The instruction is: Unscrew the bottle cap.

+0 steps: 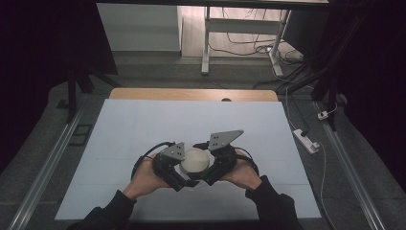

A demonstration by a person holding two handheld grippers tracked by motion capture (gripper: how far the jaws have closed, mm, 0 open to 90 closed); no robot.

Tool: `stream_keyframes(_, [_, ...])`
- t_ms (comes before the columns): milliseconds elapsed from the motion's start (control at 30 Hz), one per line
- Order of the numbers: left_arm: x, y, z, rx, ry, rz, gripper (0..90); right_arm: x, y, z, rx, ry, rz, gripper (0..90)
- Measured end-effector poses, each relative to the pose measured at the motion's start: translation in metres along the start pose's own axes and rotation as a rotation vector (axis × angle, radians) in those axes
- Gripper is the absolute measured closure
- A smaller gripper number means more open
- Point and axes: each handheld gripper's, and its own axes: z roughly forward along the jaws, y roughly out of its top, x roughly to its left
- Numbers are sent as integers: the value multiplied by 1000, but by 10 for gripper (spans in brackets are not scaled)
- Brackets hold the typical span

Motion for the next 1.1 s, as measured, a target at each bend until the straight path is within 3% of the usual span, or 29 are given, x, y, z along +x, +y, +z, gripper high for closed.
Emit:
stream_keyframes(133, [1,0,-3,-14,48,-34,75,3,6,-6,-27,-83,42,0])
stream_keyframes(267, [0,1,-3,-10,127,-70,75,7,9,-8,-45,-194,119,0])
stream_keyframes(333, [-1,1,-3,-1,173,-86,75,10,11,-5,-28,-239,153,0])
stream_keyframes(533, [-4,3,0,-8,225,-130,75,20,12,7,-11,-369,157,2])
stream_keyframes(667, [-7,5,-1,-8,230,-115,75,23,10,12,-9,-398,144,51])
stream_keyframes(767, [-6,5,-3,-8,207,-101,75,24,9,13,-18,-387,138,63])
stream_keyframes(867, [-4,4,-5,-21,159,-84,75,23,10,10,-10,-354,118,64])
stream_keyframes(1000, [-1,1,-7,-42,82,-62,75,16,8,3,-21,-238,100,69])
stream_keyframes(1100, [-1,1,-7,-31,26,-27,75,10,5,-1,-30,-139,77,69])
